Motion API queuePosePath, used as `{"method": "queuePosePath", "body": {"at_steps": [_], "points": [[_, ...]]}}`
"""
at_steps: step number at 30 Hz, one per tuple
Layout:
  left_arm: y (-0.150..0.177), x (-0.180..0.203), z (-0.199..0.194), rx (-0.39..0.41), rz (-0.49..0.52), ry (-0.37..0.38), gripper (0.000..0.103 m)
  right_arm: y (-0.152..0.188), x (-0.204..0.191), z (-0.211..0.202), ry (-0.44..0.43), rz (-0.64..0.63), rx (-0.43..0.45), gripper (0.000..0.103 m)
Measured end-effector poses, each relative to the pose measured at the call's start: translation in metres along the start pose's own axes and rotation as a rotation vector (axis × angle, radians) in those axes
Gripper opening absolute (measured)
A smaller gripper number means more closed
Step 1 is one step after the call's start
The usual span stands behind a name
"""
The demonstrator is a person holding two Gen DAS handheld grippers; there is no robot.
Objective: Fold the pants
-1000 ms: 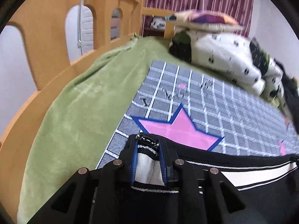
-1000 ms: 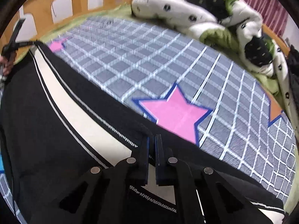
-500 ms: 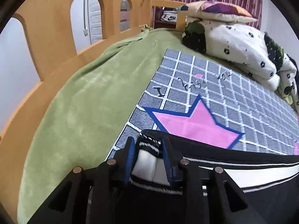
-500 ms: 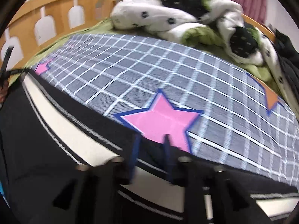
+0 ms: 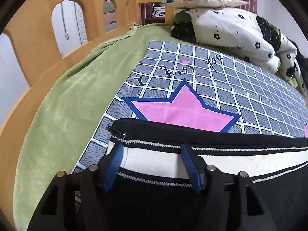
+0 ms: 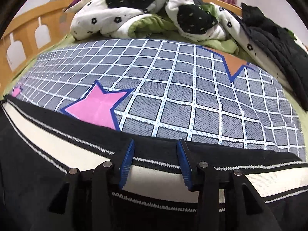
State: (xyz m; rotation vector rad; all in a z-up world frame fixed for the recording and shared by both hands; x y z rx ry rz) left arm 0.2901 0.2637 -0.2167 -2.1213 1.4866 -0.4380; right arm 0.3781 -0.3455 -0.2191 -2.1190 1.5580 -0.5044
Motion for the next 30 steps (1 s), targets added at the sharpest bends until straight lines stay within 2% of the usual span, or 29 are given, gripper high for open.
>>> {"method": "queuePosePath", "body": {"at_steps": [3, 6, 7, 9, 11, 14, 16, 18, 20, 23, 27, 30], "points": [[-0.001, 0.002, -0.006, -0.011, -0.016, -0.006, 0.061, 0.001, 0.0, -0.002, 0.007, -0.002, 0.0, 0.044], [0.004, 0.005, -0.036, -0.005, -0.047, 0.082, 0.061, 0.0, 0.005, -0.012, -0.006, 0.064, 0.001, 0.044], [0.009, 0.006, -0.055, 0.017, -0.051, 0.105, 0.061, 0.002, 0.009, -0.024, -0.032, 0.147, 0.0, 0.044], [0.02, 0.008, -0.085, 0.052, -0.058, 0.1, 0.061, 0.009, 0.013, -0.048, -0.074, 0.239, 0.024, 0.044], [0.035, 0.012, -0.115, 0.068, -0.066, 0.13, 0.061, 0.016, 0.008, -0.075, -0.062, 0.259, 0.042, 0.044], [0.053, 0.012, -0.154, 0.097, -0.098, 0.191, 0.061, 0.027, -0.014, -0.122, -0.034, 0.221, 0.063, 0.049], [0.066, 0.015, -0.185, 0.113, -0.115, 0.24, 0.061, 0.033, -0.041, -0.155, -0.072, 0.178, 0.081, 0.049], [0.073, 0.018, -0.208, 0.12, -0.117, 0.257, 0.061, 0.039, -0.069, -0.184, -0.096, 0.124, 0.129, 0.049], [0.077, 0.02, -0.238, 0.132, -0.111, 0.283, 0.061, 0.043, -0.092, -0.21, -0.053, 0.098, 0.174, 0.05], [0.077, 0.022, -0.272, 0.141, -0.108, 0.3, 0.061, 0.047, -0.123, -0.24, -0.081, 0.09, 0.178, 0.05], [0.09, 0.028, -0.297, 0.177, -0.044, 0.295, 0.061, 0.05, -0.151, -0.26, -0.127, 0.142, 0.143, 0.05], [0.116, 0.028, -0.286, 0.165, -0.048, 0.311, 0.062, 0.057, -0.164, -0.262, -0.147, 0.183, 0.146, 0.052]]}}
Point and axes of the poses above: each gripper's, at about its wrist camera, not at the fingertips, and z roughly the way its jaws point, x to its right, y to its underside, the point moved 5 cm from there along z, roughly the way its jaws point, and after that the axes turned 5 degrees about -x, right-handed, at the moved point
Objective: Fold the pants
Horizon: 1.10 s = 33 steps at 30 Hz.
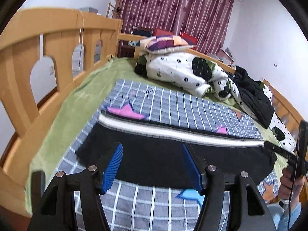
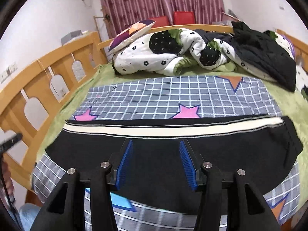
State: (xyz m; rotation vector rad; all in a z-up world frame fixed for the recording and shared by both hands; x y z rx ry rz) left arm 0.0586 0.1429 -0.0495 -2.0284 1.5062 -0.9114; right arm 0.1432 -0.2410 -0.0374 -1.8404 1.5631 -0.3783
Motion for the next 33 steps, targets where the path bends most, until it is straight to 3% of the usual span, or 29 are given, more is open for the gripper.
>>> {"method": "queuePosePath", "body": {"at_steps": [3, 9, 13, 15, 19, 22, 23, 24, 26, 30, 33], "points": [[0.037, -0.026, 0.024, -0.035, -0.081, 0.037, 0.067, 0.013, -0.005, 0.01, -0.02, 0.012, -0.008, 0.055], [0.09, -0.104, 0.084, -0.09, -0.312, 0.025, 0.066, 0.03, 0.001, 0.024, 0.097, -0.094, -0.019, 0.055], [0.078, -0.152, 0.12, -0.104, -0.432, 0.053, 0.063, 0.037, 0.026, 0.02, 0.192, -0.118, -0.018, 0.055], [0.063, -0.161, 0.133, -0.085, -0.435, 0.058, 0.062, 0.042, 0.043, 0.016, 0.22, -0.109, -0.016, 0.055], [0.04, -0.162, 0.162, -0.105, -0.415, -0.033, 0.059, 0.05, 0.087, 0.017, 0.263, -0.035, -0.064, 0.055], [0.027, -0.171, 0.173, -0.072, -0.488, -0.093, 0.054, 0.054, 0.117, 0.01, 0.292, 0.017, -0.049, 0.055], [0.024, -0.172, 0.174, -0.067, -0.507, -0.119, 0.043, 0.055, 0.124, 0.006, 0.294, 0.031, -0.038, 0.055], [0.022, -0.174, 0.174, -0.069, -0.504, -0.166, 0.023, 0.057, 0.132, 0.002, 0.289, 0.049, -0.031, 0.055], [0.015, -0.167, 0.169, -0.062, -0.457, -0.196, 0.016, 0.058, 0.146, -0.002, 0.266, 0.077, -0.028, 0.055], [-0.017, -0.118, 0.144, 0.004, -0.24, -0.33, 0.013, 0.047, 0.162, -0.009, 0.247, 0.106, -0.012, 0.055], [-0.047, -0.031, 0.12, 0.084, 0.001, -0.381, 0.013, 0.03, 0.159, -0.015, 0.262, 0.053, 0.035, 0.055]]}}
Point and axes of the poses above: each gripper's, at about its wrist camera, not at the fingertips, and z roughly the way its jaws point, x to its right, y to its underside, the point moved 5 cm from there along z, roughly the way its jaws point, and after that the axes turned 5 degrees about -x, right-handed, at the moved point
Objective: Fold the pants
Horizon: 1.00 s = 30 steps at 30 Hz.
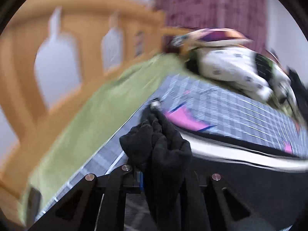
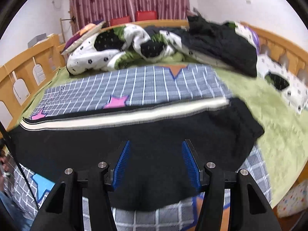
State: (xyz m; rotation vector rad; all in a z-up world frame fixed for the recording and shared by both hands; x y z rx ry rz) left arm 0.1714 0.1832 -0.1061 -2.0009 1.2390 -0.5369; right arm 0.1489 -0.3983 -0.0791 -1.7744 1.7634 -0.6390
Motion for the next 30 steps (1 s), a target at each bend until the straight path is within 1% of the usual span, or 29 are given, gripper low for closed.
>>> {"method": "queuePosePath", "body": {"at_steps": [2, 3, 4, 5, 6, 7, 8, 9, 10, 12, 14, 15, 16, 17, 18, 19, 20, 21, 22, 23, 24, 25, 27, 28, 30], "points": [[-0.012, 0.053, -0.032, 0.053, 0.099, 0.044, 0.012, -0.012, -0.001, -0.001, -0.012, -0.026, 0.049, 0.055], [-0.016, 0.074, -0.043, 0.065, 0.13, 0.063, 0.012, -0.015, 0.0, -0.002, -0.006, -0.037, 0.08, 0.055], [-0.015, 0.112, -0.06, 0.082, 0.185, 0.096, 0.012, -0.016, 0.001, -0.002, -0.005, -0.042, 0.099, 0.055], [-0.012, 0.141, -0.072, 0.091, 0.22, 0.123, 0.012, -0.015, 0.004, 0.0, -0.009, -0.048, 0.111, 0.055], [-0.008, 0.161, -0.08, 0.089, 0.242, 0.152, 0.012, -0.013, 0.007, 0.002, -0.009, -0.052, 0.113, 0.055], [0.004, 0.199, -0.089, 0.065, 0.283, 0.217, 0.012, -0.009, 0.013, 0.006, -0.002, -0.06, 0.113, 0.055], [0.015, 0.226, -0.094, 0.04, 0.309, 0.258, 0.012, -0.005, 0.017, 0.007, 0.009, -0.069, 0.116, 0.055], [0.025, 0.242, -0.097, 0.025, 0.326, 0.281, 0.012, -0.001, 0.024, 0.007, 0.022, -0.078, 0.123, 0.055], [0.044, 0.274, -0.099, 0.002, 0.358, 0.319, 0.012, 0.005, 0.031, 0.007, 0.034, -0.078, 0.125, 0.055], [0.077, 0.317, -0.102, -0.041, 0.406, 0.386, 0.012, 0.014, 0.048, 0.007, 0.039, -0.058, 0.118, 0.055], [0.111, 0.354, -0.1, -0.131, 0.438, 0.467, 0.012, 0.027, 0.068, 0.007, 0.027, -0.005, 0.088, 0.055], [0.131, 0.368, -0.098, -0.177, 0.451, 0.486, 0.012, 0.032, 0.077, 0.007, 0.026, 0.017, 0.075, 0.055], [0.148, 0.379, -0.096, -0.205, 0.468, 0.473, 0.012, 0.036, 0.084, 0.007, 0.029, 0.029, 0.067, 0.055], [0.161, 0.387, -0.094, -0.208, 0.49, 0.429, 0.012, 0.041, 0.091, 0.007, 0.037, 0.039, 0.061, 0.055], [0.168, 0.39, -0.093, -0.193, 0.505, 0.385, 0.012, 0.043, 0.095, 0.006, 0.042, 0.047, 0.06, 0.055], [0.175, 0.393, -0.097, -0.157, 0.531, 0.351, 0.013, 0.045, 0.099, 0.006, 0.045, 0.058, 0.058, 0.055], [0.178, 0.392, -0.102, -0.141, 0.542, 0.352, 0.022, 0.045, 0.102, 0.005, 0.041, 0.069, 0.056, 0.055], [0.177, 0.39, -0.106, -0.149, 0.548, 0.379, 0.035, 0.045, 0.103, 0.005, 0.029, 0.086, 0.057, 0.055], [0.177, 0.384, -0.115, -0.169, 0.55, 0.447, 0.042, 0.045, 0.104, 0.004, 0.021, 0.096, 0.058, 0.055], [0.174, 0.377, -0.123, -0.181, 0.541, 0.504, 0.054, 0.043, 0.103, 0.004, 0.01, 0.101, 0.061, 0.055], [0.171, 0.365, -0.133, -0.184, 0.524, 0.553, 0.063, 0.04, 0.099, 0.004, -0.003, 0.098, 0.065, 0.055], [0.164, 0.349, -0.145, -0.167, 0.497, 0.595, 0.066, 0.037, 0.094, 0.004, -0.014, 0.091, 0.068, 0.055], [0.155, 0.324, -0.159, -0.132, 0.471, 0.632, 0.069, 0.032, 0.082, 0.005, -0.033, 0.075, 0.069, 0.055], [0.151, 0.309, -0.162, -0.116, 0.455, 0.624, 0.069, 0.03, 0.073, 0.006, -0.042, 0.063, 0.068, 0.055], [0.138, 0.287, -0.152, -0.103, 0.419, 0.575, 0.072, 0.025, 0.055, 0.007, -0.064, 0.045, 0.066, 0.055]]}}
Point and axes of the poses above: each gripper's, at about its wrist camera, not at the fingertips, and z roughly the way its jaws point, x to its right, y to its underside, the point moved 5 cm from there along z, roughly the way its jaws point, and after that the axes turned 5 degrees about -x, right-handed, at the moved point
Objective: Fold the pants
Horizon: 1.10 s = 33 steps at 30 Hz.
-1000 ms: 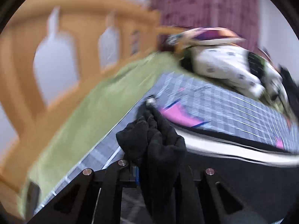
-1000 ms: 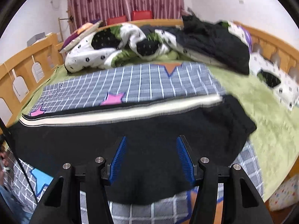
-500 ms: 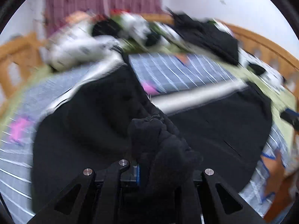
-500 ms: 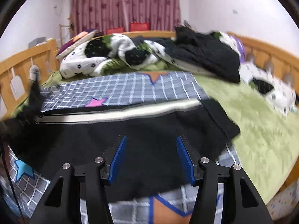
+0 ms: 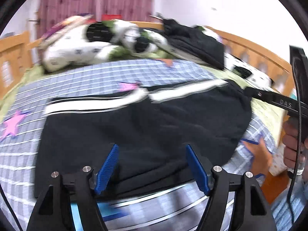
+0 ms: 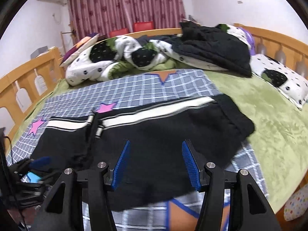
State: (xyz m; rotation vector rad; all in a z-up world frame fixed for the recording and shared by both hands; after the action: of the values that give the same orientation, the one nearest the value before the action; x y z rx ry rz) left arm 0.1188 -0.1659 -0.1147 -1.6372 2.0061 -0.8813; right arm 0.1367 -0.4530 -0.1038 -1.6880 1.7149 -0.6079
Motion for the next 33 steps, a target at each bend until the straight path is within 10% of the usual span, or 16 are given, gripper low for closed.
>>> {"method": "queuePosePath", "body": {"at_steps": [4, 11, 16, 20, 25, 33], "points": [[0.018, -0.081, -0.01, -0.049, -0.105, -0.181, 0.072, -0.002, -0.041, 0.01, -0.087, -0.027, -0.042, 0.055], [0.05, -0.175, -0.034, -0.049, -0.3, -0.212, 0.072, 0.009, -0.109, 0.034, -0.22, -0.11, -0.138, 0.053], [0.064, -0.195, -0.032, -0.048, -0.386, -0.151, 0.072, 0.03, -0.145, 0.064, -0.236, -0.172, -0.237, 0.046], [0.066, -0.198, -0.025, -0.054, -0.401, -0.108, 0.072, 0.044, -0.156, 0.078, -0.223, -0.216, -0.283, 0.02], [0.064, -0.198, -0.028, -0.032, -0.398, -0.087, 0.072, 0.035, -0.14, 0.043, -0.301, -0.182, -0.201, 0.016], [0.072, -0.197, -0.001, -0.106, -0.413, -0.06, 0.072, 0.084, -0.151, 0.074, -0.211, -0.345, -0.354, 0.027]]}}
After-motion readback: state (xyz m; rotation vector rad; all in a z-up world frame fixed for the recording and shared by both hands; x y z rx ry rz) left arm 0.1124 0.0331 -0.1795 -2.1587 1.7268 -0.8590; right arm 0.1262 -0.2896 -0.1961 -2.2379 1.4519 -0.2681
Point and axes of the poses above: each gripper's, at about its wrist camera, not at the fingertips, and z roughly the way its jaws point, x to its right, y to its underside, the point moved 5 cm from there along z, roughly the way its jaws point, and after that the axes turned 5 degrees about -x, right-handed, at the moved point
